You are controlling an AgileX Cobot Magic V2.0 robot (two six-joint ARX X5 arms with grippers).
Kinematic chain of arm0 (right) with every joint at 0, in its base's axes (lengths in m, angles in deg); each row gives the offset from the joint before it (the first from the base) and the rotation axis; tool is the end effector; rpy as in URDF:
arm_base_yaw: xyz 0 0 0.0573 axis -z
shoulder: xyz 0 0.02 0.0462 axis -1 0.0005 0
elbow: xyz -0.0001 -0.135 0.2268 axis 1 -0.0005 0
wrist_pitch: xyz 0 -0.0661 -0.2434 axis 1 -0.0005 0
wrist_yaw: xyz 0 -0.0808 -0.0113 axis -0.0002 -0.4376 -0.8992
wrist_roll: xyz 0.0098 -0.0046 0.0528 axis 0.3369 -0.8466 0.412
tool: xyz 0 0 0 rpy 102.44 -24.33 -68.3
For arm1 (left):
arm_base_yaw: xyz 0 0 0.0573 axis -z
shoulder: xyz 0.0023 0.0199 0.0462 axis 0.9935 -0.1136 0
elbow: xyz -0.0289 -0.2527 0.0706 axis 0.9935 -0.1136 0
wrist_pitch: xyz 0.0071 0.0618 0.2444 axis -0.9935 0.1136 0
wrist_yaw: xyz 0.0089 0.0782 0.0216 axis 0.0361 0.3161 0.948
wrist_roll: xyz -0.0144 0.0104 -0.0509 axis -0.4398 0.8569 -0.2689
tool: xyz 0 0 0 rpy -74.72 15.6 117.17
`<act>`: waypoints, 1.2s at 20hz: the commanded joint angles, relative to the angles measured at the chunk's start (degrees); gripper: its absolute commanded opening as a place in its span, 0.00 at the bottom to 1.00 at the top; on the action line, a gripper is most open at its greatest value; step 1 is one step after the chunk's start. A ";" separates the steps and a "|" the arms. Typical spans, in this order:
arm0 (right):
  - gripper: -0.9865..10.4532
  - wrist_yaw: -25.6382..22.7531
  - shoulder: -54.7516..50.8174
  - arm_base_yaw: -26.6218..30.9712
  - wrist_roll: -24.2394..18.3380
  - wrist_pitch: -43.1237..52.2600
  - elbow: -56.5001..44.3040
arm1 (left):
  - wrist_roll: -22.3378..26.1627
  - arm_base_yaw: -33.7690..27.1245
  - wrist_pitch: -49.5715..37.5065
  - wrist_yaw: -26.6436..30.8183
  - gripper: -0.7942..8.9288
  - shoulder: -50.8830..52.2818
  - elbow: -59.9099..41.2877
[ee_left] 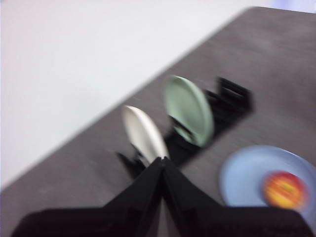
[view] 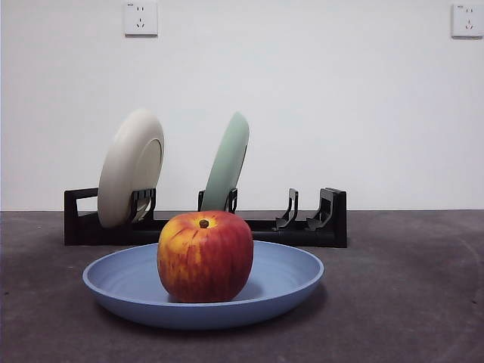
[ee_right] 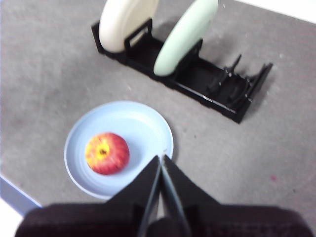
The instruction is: Take the blue plate from the plate rack,put the plate on the table,take the apple from the table,put the apple in the plate
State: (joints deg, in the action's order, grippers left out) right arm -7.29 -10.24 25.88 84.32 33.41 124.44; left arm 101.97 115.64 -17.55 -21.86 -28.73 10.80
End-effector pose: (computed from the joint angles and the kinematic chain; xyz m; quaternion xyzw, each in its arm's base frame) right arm 0.0731 0.1203 0.3695 -0.1039 0.2671 0.2661 0.9204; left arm 0.0505 -0.0255 0.4699 0.2030 0.1239 -0.2066 0.9491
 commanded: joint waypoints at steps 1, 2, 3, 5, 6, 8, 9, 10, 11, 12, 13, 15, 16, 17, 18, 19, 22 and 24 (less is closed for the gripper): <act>0.09 -0.09 0.00 0.00 0.46 -1.77 0.04 | 3.65 -7.23 -15.69 -2.21 0.08 3.52 -12.55; 0.09 -0.09 0.02 0.00 0.46 -2.95 0.04 | 2.78 -11.28 -25.27 -5.81 0.08 5.31 -20.02; 0.09 -0.09 0.00 0.00 0.46 -4.02 0.04 | 1.44 -14.56 -33.24 -9.20 0.08 6.69 -26.27; 0.09 -0.09 0.00 0.00 0.46 -6.88 0.04 | -1.66 -21.05 -47.95 -16.04 0.08 9.11 -39.23; 0.09 -0.09 0.00 0.00 0.46 -8.63 0.04 | -3.50 -23.82 -51.84 -19.58 0.08 10.36 -45.11; 0.09 -0.09 0.00 0.00 0.46 -11.82 0.04 | -7.39 -27.06 -50.69 -24.68 0.08 13.81 -53.20; 0.09 -0.09 0.00 0.00 0.46 -13.38 0.04 | -8.13 -28.00 -49.00 -25.27 0.08 16.24 -56.68; 0.09 -0.09 0.00 0.00 0.46 -14.71 0.04 | -8.11 -28.79 -48.17 -25.22 0.08 18.73 -60.13; 0.09 -0.09 0.00 0.00 0.46 -15.76 0.04 | -8.11 -29.46 -48.17 -25.24 0.08 20.83 -63.21; 0.09 -0.09 0.00 0.00 0.46 -16.70 0.04 | -8.11 -30.08 -48.06 -25.46 0.08 23.19 -66.62; 0.09 -0.09 0.00 0.00 0.46 -17.44 0.04 | -8.07 -30.36 -47.36 -25.46 0.08 24.81 -68.91; 0.09 -0.09 0.00 0.00 0.46 -18.84 0.04 | -7.41 -30.49 -47.67 -25.40 0.08 27.06 -73.00; 0.09 -0.09 0.00 0.00 0.46 -18.95 0.04 | -6.38 -30.49 -48.44 -25.42 0.08 27.95 -74.64; 0.09 -0.09 0.00 0.00 0.46 -18.88 0.04 | -5.97 -30.47 -49.68 -25.40 0.08 28.65 -76.30; 0.09 -0.09 0.00 0.00 0.46 -18.93 0.04 | -6.03 -30.47 -51.67 -25.42 0.08 29.46 -78.01; 0.09 -0.09 0.00 0.00 0.46 -18.88 0.04 | -6.49 -30.47 -53.51 -25.42 0.08 30.27 -79.62; 0.09 -0.09 0.00 0.00 0.46 -18.93 0.04 | -6.58 -30.49 -57.64 -25.38 0.08 32.41 -83.36; 0.09 -0.09 0.00 0.00 0.46 -18.91 0.04 | -6.64 -30.49 -61.31 -24.68 0.08 34.45 -85.74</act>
State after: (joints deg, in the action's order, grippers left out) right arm -7.29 -10.24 25.88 84.32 14.32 124.44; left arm 95.13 85.39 -77.83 -46.40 5.41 -74.57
